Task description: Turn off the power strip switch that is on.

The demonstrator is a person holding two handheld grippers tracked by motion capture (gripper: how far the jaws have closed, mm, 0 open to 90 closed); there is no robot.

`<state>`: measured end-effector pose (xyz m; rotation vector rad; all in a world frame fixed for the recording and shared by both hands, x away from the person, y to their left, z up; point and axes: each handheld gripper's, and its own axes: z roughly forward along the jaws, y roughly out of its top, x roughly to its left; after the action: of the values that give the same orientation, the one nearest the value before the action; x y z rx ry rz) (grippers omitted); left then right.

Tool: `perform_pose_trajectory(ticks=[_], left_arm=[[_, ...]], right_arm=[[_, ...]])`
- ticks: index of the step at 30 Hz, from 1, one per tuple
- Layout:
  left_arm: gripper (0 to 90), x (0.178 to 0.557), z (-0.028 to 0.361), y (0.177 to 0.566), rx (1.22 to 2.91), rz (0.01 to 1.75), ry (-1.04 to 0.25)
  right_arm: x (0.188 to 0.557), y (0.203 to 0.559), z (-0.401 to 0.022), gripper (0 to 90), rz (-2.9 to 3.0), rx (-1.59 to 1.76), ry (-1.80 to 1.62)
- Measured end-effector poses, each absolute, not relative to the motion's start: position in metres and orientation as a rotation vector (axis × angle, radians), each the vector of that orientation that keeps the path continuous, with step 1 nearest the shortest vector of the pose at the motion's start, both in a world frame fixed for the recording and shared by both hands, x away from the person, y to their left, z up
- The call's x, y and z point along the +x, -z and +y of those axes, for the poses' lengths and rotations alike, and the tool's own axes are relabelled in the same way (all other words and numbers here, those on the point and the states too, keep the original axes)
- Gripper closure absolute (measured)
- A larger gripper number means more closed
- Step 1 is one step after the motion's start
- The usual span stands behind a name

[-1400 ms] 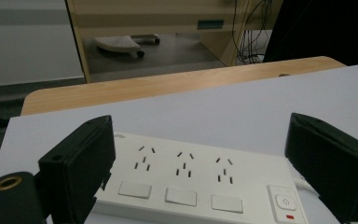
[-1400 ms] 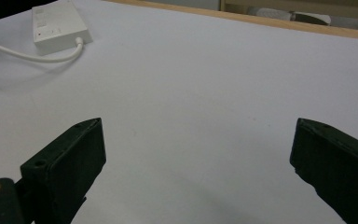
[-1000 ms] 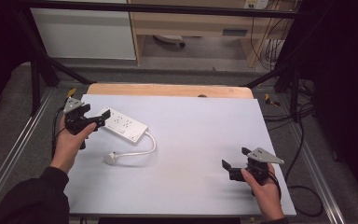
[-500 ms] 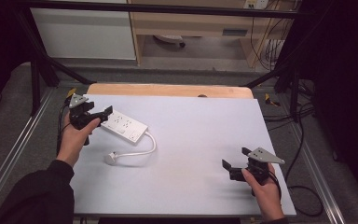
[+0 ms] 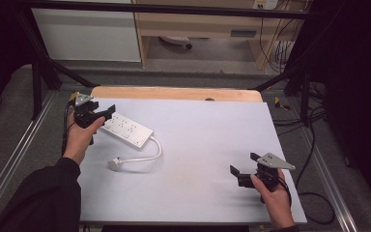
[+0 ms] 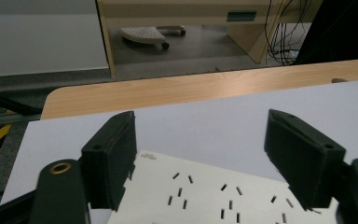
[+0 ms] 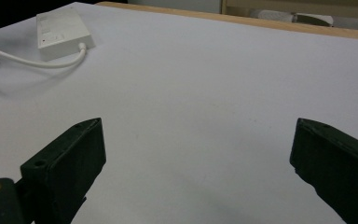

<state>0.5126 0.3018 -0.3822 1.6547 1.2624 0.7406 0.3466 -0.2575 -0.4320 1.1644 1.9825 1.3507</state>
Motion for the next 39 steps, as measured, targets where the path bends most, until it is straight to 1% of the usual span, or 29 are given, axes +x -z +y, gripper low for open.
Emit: perform_pose_trajectory(ticks=[1,2,3,7,9,12,13,14,16,17,19,20,21,22,23,24,25,33,39], left_arm=[[32.1,0.513,0.302,0.383,1.657,1.262,-0.740],[32.1,0.513,0.303,0.384,1.664,1.263,-0.738],[33.9,0.514,0.303,0.384,1.661,1.264,-0.738],[44.2,0.515,0.304,0.385,1.659,1.254,-0.745],[45.5,0.515,0.303,0.385,1.658,1.249,-0.747],[54.1,0.516,0.301,0.387,1.673,1.242,-0.742],[54.1,0.516,0.301,0.387,1.678,1.243,-0.741],[59.5,0.516,0.301,0.388,1.684,1.243,-0.737],[60.5,0.517,0.300,0.390,1.697,1.243,-0.730],[64.8,0.517,0.300,0.390,1.704,1.243,-0.732],[66.3,0.517,0.299,0.391,1.719,1.242,-0.728],[68.4,0.516,0.299,0.392,1.723,1.241,-0.721],[72.5,0.516,0.299,0.393,1.738,1.244,-0.716],[72.5,0.516,0.300,0.394,1.747,1.245,-0.714],[76.2,0.516,0.300,0.395,1.752,1.242,-0.702],[76.2,0.515,0.300,0.395,1.751,1.238,-0.700],[79.9,0.514,0.300,0.396,1.757,1.235,-0.700],[88.7,0.505,0.300,0.404,1.778,1.241,-0.667],[89.8,0.502,0.299,0.408,1.801,1.245,-0.634]], right_arm=[[0.346,0.432,-0.257,3.8,1.989,1.160,-1.354],[0.346,0.432,-0.257,3.8,1.989,1.160,-1.354],[0.346,0.432,-0.257,3.8,1.991,1.161,-1.353],[0.346,0.432,-0.257,3.8,1.991,1.161,-1.353],[0.346,0.432,-0.257,3.8,1.989,1.160,-1.354],[0.346,0.432,-0.257,3.8,1.991,1.159,-1.354],[0.346,0.432,-0.257,3.8,1.991,1.159,-1.354],[0.346,0.432,-0.257,3.8,1.991,1.160,-1.354],[0.346,0.432,-0.257,3.8,1.992,1.158,-1.353],[0.346,0.432,-0.257,3.8,1.992,1.158,-1.355],[0.346,0.432,-0.257,3.8,1.993,1.158,-1.355],[0.346,0.432,-0.257,3.8,1.995,1.158,-1.355],[0.346,0.432,-0.257,3.8,1.995,1.158,-1.354],[0.346,0.432,-0.257,3.8,1.995,1.156,-1.353],[0.347,0.432,-0.256,3.8,1.996,1.156,-1.352],[0.347,0.432,-0.256,3.8,1.996,1.156,-1.352],[0.346,0.432,-0.256,3.8,1.997,1.155,-1.351],[0.346,0.432,-0.255,3.8,2.005,1.154,-1.349],[0.346,0.432,-0.255,3.8,2.009,1.148,-1.344]])
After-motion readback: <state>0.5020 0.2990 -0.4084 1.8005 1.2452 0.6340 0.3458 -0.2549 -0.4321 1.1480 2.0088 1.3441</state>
